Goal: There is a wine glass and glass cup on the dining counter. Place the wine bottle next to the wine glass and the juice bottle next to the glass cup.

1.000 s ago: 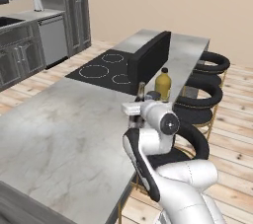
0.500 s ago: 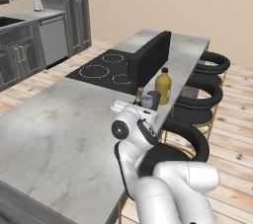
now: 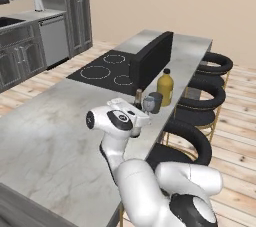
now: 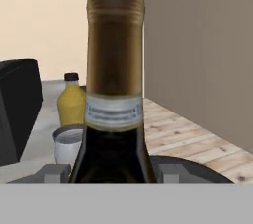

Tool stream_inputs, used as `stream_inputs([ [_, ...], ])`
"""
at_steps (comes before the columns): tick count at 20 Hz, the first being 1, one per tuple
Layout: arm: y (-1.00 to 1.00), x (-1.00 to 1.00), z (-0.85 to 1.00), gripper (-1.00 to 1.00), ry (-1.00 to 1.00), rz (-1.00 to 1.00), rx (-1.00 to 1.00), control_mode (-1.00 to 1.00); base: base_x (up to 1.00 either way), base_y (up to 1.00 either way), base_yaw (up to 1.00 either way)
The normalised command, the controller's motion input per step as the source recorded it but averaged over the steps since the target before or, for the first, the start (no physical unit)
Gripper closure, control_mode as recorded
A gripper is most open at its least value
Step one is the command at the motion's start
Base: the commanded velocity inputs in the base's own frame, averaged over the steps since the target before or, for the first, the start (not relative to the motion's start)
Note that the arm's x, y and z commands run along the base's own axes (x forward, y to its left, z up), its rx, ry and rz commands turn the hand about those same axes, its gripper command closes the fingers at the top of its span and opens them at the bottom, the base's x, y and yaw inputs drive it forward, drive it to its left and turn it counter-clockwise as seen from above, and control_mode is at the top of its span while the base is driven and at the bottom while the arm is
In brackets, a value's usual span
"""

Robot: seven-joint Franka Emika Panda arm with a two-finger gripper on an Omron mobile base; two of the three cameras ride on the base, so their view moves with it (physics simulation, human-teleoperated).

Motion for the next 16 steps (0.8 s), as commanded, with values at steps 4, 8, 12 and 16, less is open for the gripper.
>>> stream_inputs([
  [4,0.03,0.00,0.02,1.00,0.03,-0.26,-0.05,-1.00,0.00,0.00,0.00],
  [8,-0.01,-0.01,0.01,1.00,0.09,-0.18,-0.02,-1.00,0.00,0.00,0.00],
  [12,-0.06,-0.02,0.00,1.00,0.10,-0.09,0.00,-1.00,0.00,0.00,0.00],
  [16,-0.02,0.00,0.00,1.00,0.04,-0.02,0.00,-1.00,0.00,0.00,0.00],
])
